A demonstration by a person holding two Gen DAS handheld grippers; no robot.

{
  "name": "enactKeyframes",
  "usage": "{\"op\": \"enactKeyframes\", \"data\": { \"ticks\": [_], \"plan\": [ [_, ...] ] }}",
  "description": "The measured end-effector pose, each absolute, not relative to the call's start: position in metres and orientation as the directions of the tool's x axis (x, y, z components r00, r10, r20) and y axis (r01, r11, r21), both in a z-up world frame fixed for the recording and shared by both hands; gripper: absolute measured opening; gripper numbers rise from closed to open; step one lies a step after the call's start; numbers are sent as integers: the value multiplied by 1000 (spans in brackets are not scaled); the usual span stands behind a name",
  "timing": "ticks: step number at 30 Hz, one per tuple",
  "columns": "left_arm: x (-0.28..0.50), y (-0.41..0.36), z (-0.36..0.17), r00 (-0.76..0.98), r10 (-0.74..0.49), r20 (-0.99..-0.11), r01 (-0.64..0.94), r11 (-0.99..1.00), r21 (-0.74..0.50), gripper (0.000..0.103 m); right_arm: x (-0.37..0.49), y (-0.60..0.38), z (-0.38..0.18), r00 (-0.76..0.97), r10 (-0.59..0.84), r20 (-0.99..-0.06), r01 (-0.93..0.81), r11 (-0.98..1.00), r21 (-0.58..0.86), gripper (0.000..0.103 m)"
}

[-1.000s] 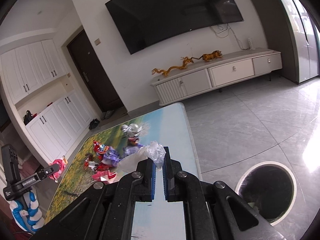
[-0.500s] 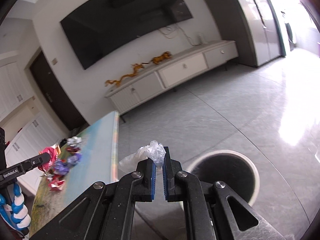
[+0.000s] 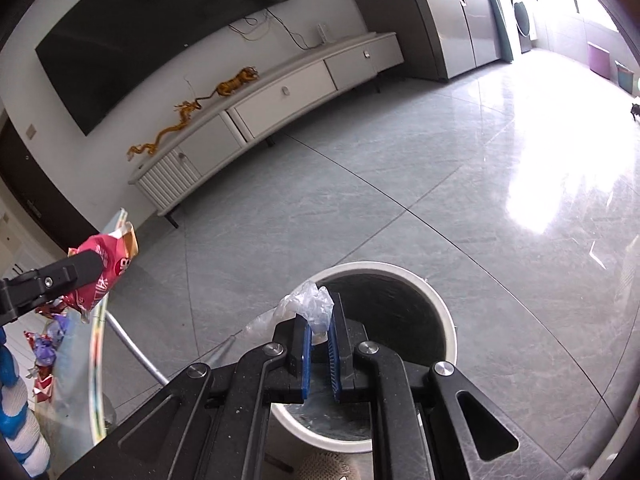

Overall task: Collect trash
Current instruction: 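Carry both items to the white bin and open both grippers over it, then move both grippers back to the trash on the table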

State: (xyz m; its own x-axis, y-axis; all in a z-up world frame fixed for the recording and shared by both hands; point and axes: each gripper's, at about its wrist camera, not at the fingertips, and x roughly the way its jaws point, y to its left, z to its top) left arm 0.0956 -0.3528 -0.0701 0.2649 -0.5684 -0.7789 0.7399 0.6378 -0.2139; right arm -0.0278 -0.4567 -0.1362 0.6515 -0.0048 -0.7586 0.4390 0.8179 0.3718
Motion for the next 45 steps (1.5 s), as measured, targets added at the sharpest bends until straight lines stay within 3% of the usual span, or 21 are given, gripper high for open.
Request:
{"op": "enactKeyframes", "data": {
  "ticks": [3, 4, 8, 12, 15, 19, 23, 34, 45],
  "plan": [
    [103, -370, -79, 240, -567, -788, 740, 633, -229, 33, -26, -466, -146, 625, -12, -780, 468, 806, 363, 17],
    [105, -376, -81, 231, -567, -790, 740, 630, -236, 33, -27, -470, -149, 621, -13, -784, 476, 800, 364, 26],
    [113, -390, -85, 207, -576, -791, 730, 629, -267, 54, -31, -480, -152, 608, -34, -793, 506, 787, 354, 43],
    [117, -390, -82, 217, -580, -785, 728, 632, -265, 54, -40, -484, -147, 610, -50, -791, 520, 779, 351, 51],
    [115, -381, -76, 250, -581, -774, 725, 643, -249, 54, -45, -489, -141, 626, -62, -777, 528, 767, 364, 62],
    [109, -366, -61, 317, -599, -736, 715, 660, -229, 54, -49, -488, -124, 659, -98, -745, 529, 765, 367, 79],
    [102, -348, -42, 391, -608, -691, 707, 679, -197, 54, -57, -484, -98, 704, -152, -694, 526, 767, 366, 102],
    [82, -281, -3, 441, -621, -648, 692, 695, -195, 54, -55, -450, -35, 815, -159, -557, 422, 822, 383, 103],
    [87, -175, 21, 532, -593, -604, 610, 763, -213, 54, -45, -393, 16, 874, -76, -481, 276, 891, 360, 103]
  ]
}}
